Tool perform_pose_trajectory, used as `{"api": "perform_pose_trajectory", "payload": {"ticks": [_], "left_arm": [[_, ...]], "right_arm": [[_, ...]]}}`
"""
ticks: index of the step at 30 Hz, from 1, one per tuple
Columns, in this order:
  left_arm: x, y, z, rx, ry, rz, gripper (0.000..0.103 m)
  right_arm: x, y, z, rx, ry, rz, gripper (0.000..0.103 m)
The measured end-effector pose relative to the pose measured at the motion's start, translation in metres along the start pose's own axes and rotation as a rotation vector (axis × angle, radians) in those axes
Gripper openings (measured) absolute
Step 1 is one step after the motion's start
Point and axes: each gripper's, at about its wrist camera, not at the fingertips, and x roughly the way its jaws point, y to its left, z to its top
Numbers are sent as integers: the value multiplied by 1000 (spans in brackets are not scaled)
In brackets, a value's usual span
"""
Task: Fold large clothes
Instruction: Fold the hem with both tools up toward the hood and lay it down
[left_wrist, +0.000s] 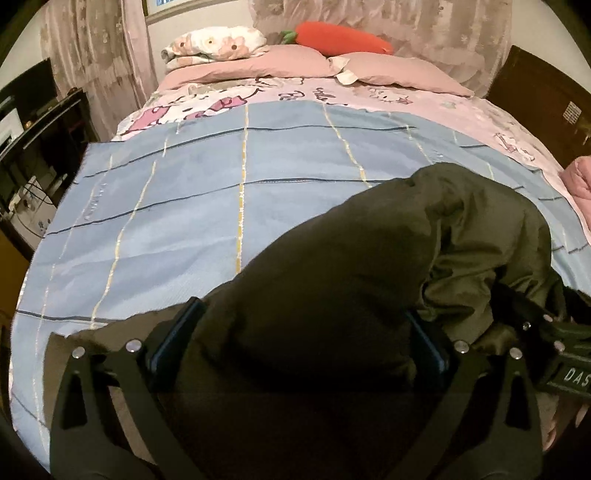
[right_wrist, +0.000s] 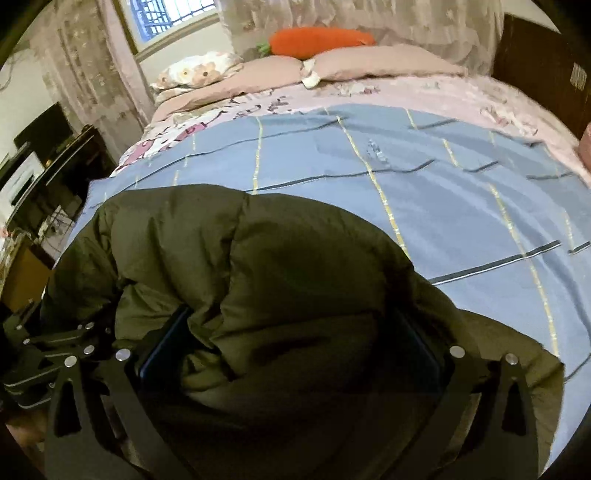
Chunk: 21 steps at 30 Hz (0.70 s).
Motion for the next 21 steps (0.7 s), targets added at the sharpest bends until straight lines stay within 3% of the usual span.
{"api": "perform_pose_trajectory", "payload": {"ticks": [5, 8, 12, 14, 17, 21], "left_arm": [[21, 8, -6, -6, -5, -34, 101], [16, 8, -7, -2, 2, -40, 101], [-45, 9, -20, -7, -63, -52, 101], [-78, 8, -34, -4, -99, -57, 101], [-111, -1, -68, 12, -76, -68, 101], [-102, -9, -101, 17, -9, -38, 101]], "right_arm": [[13, 0, -2, -20, 19, -5, 102], [-2, 4, 0, -5, 35, -9, 102], [-73, 1, -16, 30, -66, 107, 102], [-103, 4, -30, -3, -97, 81, 102], [-130, 8, -63, -55, -85, 50, 102], [-118, 9, -98, -119, -29, -23, 102]]}}
